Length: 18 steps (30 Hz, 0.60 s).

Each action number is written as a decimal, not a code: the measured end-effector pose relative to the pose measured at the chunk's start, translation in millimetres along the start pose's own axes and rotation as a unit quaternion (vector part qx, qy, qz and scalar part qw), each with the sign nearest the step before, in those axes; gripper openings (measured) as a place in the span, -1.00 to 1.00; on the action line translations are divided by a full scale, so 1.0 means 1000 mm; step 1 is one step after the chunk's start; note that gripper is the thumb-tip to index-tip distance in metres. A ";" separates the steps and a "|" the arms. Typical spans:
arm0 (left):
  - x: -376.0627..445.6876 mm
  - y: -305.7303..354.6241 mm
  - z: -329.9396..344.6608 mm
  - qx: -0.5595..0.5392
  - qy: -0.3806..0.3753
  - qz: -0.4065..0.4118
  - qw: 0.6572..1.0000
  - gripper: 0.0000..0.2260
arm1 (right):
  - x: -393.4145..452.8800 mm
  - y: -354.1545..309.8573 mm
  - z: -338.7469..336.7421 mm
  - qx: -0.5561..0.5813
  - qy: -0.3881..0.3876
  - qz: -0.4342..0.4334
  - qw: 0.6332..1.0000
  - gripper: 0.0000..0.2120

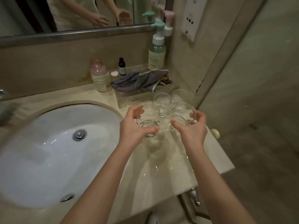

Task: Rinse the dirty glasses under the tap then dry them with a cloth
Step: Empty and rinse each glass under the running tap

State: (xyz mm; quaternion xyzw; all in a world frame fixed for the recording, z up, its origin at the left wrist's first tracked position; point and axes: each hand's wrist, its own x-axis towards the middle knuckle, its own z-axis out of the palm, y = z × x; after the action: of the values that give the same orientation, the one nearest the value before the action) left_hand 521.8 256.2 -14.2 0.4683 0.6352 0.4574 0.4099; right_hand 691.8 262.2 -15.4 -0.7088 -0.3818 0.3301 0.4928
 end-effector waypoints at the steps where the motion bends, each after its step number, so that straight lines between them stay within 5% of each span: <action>1: -0.001 -0.001 0.009 0.001 -0.001 -0.004 1.000 -0.25 | 0.005 0.004 -0.005 -0.007 -0.003 0.002 1.000 -0.35; 18: 0.009 -0.012 0.080 0.052 0.032 -0.013 0.998 -0.22 | 0.052 0.038 -0.025 -0.027 -0.051 0.016 0.998 -0.36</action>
State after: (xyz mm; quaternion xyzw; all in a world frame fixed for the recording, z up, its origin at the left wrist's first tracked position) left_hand 593.6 279.0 -46.3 0.4656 0.6767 0.4331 0.3711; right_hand 746.3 288.0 -48.5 -0.7100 -0.4040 0.3635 0.4479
